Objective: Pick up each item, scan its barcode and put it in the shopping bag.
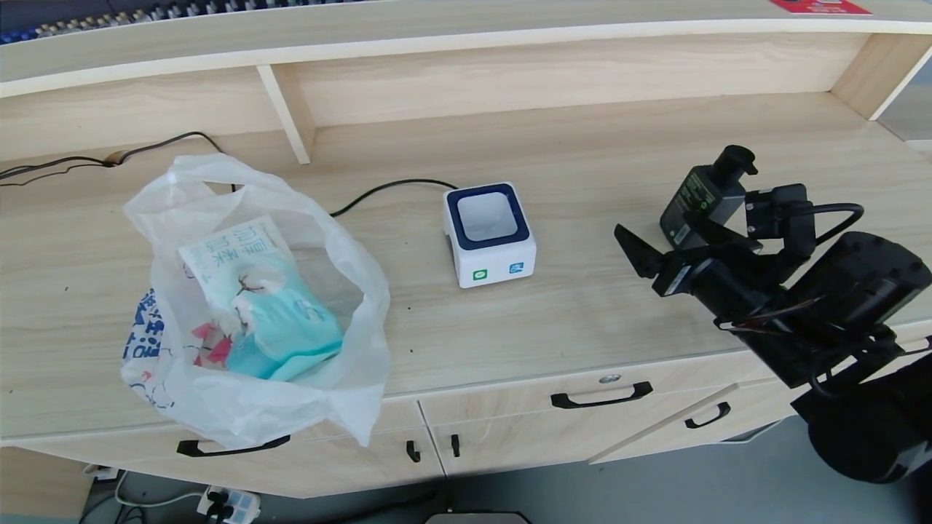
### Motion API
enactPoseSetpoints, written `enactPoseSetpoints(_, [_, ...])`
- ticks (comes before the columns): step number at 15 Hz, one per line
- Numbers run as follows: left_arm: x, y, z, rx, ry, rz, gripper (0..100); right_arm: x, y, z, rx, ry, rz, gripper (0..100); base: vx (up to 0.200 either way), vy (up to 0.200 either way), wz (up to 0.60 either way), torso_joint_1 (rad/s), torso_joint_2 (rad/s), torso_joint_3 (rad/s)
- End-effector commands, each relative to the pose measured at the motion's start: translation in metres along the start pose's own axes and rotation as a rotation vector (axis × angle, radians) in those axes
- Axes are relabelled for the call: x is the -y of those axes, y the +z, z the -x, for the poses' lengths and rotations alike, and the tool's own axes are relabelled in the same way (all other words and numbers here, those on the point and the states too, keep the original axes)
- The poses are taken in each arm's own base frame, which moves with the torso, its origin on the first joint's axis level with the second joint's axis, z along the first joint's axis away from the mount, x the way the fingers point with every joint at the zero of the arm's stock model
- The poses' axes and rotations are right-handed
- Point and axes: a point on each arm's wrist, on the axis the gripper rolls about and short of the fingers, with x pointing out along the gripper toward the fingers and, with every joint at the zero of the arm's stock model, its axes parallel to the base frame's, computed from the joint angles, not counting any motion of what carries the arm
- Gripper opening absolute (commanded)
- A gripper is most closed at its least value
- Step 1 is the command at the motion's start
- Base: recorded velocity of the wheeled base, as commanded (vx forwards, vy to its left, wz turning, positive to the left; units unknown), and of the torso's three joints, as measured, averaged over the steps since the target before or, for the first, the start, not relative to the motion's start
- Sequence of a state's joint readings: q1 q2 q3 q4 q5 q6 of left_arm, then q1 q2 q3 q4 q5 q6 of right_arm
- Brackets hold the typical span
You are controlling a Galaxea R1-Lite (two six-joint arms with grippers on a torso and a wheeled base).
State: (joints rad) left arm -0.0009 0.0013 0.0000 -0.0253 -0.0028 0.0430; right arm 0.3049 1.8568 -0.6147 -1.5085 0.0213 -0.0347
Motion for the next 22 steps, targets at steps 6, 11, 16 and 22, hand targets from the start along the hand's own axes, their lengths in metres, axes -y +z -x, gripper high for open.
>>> enactPoseSetpoints(6, [0.0, 0.0, 0.0, 0.001, -0.001, 0.003, 100, -0.009, 0.013, 0.018, 0.01, -0.021, -0.009, 100, 0.0, 0.0, 0.0, 0.0, 0.0, 0.0])
enactPoseSetpoints(11, [0.0, 0.0, 0.0, 0.0, 0.001, 0.003, 100, 0.018, 0.012, 0.059, -0.06, -0.123, 0.015, 100, 0.0, 0.0, 0.0, 0.0, 0.0, 0.0])
enactPoseSetpoints(16, [0.0, 0.0, 0.0, 0.002, 0.001, -0.003, 100, 0.048, 0.01, 0.048, -0.045, -0.083, 0.038, 100, 0.0, 0.0, 0.0, 0.0, 0.0, 0.0])
enactPoseSetpoints(22, [0.0, 0.0, 0.0, 0.004, 0.001, -0.003, 100, 0.058, 0.004, 0.009, 0.009, 0.02, 0.05, 100, 0.0, 0.0, 0.0, 0.0, 0.0, 0.0])
